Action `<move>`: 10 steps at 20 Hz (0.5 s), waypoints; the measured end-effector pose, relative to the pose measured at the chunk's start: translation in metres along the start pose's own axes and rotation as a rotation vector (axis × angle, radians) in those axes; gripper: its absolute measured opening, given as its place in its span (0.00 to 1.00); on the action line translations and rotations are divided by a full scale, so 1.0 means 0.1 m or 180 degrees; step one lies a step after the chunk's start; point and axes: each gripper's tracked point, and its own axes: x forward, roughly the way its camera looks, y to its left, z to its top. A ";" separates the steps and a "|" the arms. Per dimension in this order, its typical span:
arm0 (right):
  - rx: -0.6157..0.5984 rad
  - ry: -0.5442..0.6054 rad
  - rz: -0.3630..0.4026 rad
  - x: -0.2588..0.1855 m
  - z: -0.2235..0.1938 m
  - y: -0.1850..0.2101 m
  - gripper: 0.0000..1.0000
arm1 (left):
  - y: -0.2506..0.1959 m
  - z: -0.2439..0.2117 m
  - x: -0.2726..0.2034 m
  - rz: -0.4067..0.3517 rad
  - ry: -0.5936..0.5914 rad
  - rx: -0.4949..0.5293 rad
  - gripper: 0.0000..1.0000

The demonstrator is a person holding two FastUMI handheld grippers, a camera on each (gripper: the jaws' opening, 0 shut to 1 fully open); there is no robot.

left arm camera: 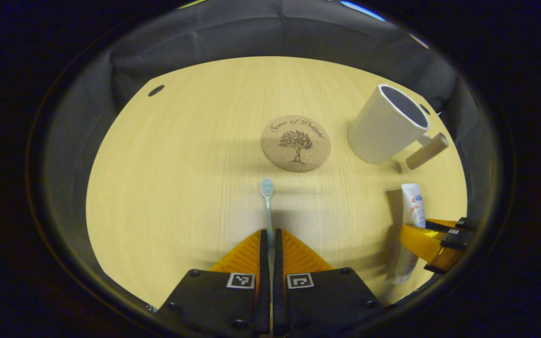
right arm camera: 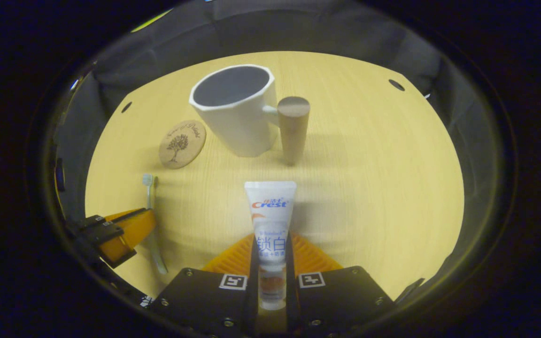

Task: Put the toothbrush and toothpaste on the desktop into the cup, then pick up the cup and place it on the coaster on the desktop.

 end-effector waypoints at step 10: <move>0.0079 -0.0388 0.0199 -0.53 0.24 0.13 0.25 | -0.12 0.26 -0.28 -0.0024 -0.0315 0.0159 0.11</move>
